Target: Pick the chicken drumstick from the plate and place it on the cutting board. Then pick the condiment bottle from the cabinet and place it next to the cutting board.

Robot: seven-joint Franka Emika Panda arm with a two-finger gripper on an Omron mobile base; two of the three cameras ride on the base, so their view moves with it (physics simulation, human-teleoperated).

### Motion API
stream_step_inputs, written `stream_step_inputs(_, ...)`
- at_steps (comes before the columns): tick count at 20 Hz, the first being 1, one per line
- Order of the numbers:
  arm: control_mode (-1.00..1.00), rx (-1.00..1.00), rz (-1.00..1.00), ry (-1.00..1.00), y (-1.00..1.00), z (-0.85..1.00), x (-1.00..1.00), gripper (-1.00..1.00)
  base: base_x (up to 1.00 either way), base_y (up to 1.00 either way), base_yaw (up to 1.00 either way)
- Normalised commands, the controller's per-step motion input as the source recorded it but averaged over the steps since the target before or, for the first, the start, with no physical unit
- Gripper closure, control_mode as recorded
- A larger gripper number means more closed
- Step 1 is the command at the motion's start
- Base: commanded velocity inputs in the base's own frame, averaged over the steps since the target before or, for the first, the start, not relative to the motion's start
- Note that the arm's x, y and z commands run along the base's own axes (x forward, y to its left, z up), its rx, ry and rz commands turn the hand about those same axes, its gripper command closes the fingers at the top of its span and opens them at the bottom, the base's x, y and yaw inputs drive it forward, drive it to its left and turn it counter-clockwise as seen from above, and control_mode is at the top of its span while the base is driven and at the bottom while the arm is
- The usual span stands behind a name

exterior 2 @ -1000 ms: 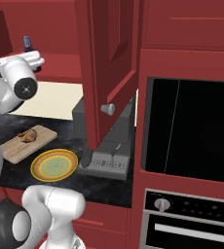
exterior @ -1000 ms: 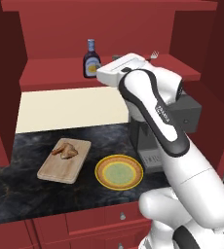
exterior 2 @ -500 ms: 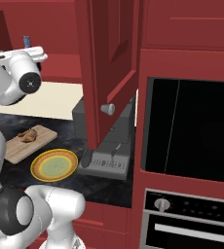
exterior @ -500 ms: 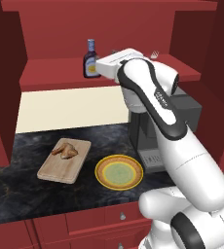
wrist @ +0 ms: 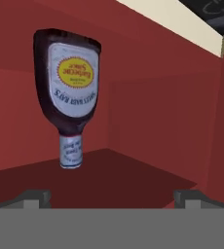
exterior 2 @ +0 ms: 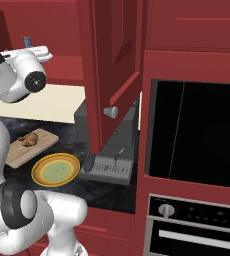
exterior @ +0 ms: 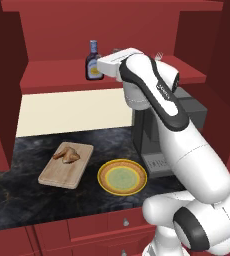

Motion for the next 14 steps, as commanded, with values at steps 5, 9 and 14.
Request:
stream_step_inputs(5, -1.0, 0.0, -0.01, 0.0, 0.0, 0.0, 0.21, -1.0, 0.0, 0.0, 0.0)
stream_step_inputs(9, -1.0, 0.0, -0.01, 0.0, 0.0, 0.02, 0.17, -1.0, 0.0, 0.0, 0.0)
stream_step_inputs(14, -1.0, 0.0, -0.01, 0.0, 0.0, 0.01, 0.11, -1.0, 0.0, 0.0, 0.0)
